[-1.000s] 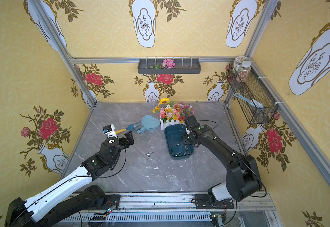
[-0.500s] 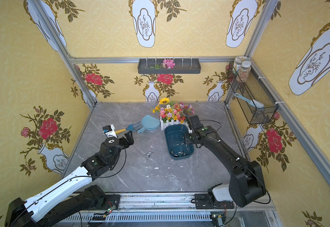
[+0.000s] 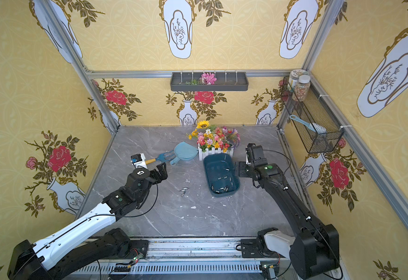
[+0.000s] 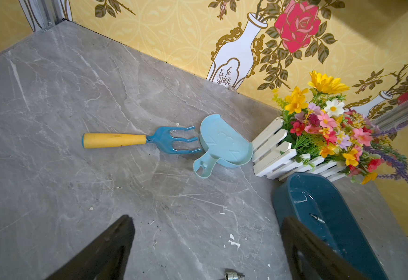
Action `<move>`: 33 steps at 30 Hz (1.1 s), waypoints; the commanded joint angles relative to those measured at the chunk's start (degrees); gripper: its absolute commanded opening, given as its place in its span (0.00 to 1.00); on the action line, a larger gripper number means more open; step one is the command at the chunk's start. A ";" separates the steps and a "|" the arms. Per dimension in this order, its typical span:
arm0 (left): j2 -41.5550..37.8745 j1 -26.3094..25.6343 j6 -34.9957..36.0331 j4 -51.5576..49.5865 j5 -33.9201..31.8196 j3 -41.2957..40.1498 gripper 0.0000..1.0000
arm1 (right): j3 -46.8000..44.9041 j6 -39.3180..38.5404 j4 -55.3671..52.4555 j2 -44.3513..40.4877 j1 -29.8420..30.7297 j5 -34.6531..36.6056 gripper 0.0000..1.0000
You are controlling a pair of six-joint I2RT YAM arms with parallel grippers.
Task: Put the bit on the desktop into the storage box
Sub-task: Pick up the screwdriver bit from the center of the board.
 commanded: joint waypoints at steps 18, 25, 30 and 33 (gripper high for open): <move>18.64 -0.08 4.39 -21.46 20.34 12.61 0.72 | -4.04 0.67 5.98 -5.50 -10.17 -5.47 0.97; 22.23 -0.21 4.57 -20.44 25.79 12.78 0.64 | -4.41 0.64 6.06 -5.68 -10.45 -5.31 0.97; 25.70 -0.17 4.94 -19.93 29.67 13.46 0.59 | -4.42 0.61 6.08 -5.68 -10.61 -5.39 0.97; 27.92 -0.35 5.27 -20.06 31.24 14.31 0.53 | -4.57 0.57 6.02 -5.60 -10.66 -5.25 0.97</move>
